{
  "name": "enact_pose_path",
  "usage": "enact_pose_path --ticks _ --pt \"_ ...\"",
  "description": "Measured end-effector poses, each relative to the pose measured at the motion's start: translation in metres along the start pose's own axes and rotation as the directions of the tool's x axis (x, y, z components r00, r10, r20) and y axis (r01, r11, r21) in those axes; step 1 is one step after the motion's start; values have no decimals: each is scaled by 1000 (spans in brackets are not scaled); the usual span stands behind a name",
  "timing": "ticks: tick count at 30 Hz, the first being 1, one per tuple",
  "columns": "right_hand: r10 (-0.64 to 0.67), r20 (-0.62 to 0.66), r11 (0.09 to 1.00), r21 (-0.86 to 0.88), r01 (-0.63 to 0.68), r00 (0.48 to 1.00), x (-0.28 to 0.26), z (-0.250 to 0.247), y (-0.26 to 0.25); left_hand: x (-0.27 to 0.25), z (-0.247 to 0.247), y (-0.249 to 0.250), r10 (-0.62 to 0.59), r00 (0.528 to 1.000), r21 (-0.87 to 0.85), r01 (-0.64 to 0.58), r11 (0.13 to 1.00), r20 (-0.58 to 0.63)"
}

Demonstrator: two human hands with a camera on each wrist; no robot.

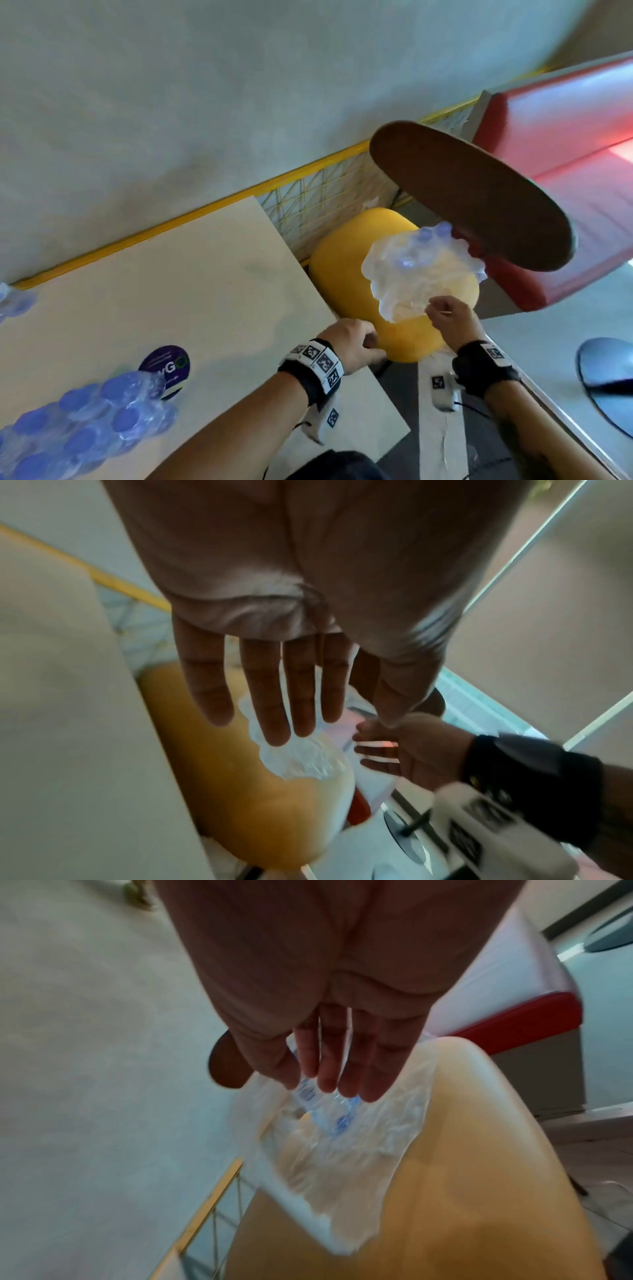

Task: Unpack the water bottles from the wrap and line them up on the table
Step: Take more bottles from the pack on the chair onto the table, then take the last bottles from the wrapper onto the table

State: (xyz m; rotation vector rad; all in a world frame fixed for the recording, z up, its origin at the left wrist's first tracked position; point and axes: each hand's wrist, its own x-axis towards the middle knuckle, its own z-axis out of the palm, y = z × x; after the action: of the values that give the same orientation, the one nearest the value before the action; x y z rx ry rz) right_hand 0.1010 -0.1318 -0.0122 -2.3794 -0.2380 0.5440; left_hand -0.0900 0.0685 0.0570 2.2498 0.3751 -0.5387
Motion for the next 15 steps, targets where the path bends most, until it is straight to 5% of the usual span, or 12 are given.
enact_pose_path --ticks 4,11,15 --pt "117 4 987 108 -116 993 66 -18 24 78 35 48 -28 992 -26 31 999 119" --pt "264 190 943 154 -294 946 138 -26 16 182 42 97 -169 986 -104 169 980 5" --pt "290 118 928 207 -309 950 168 -24 24 227 28 94 -266 957 -180 243 953 -113"
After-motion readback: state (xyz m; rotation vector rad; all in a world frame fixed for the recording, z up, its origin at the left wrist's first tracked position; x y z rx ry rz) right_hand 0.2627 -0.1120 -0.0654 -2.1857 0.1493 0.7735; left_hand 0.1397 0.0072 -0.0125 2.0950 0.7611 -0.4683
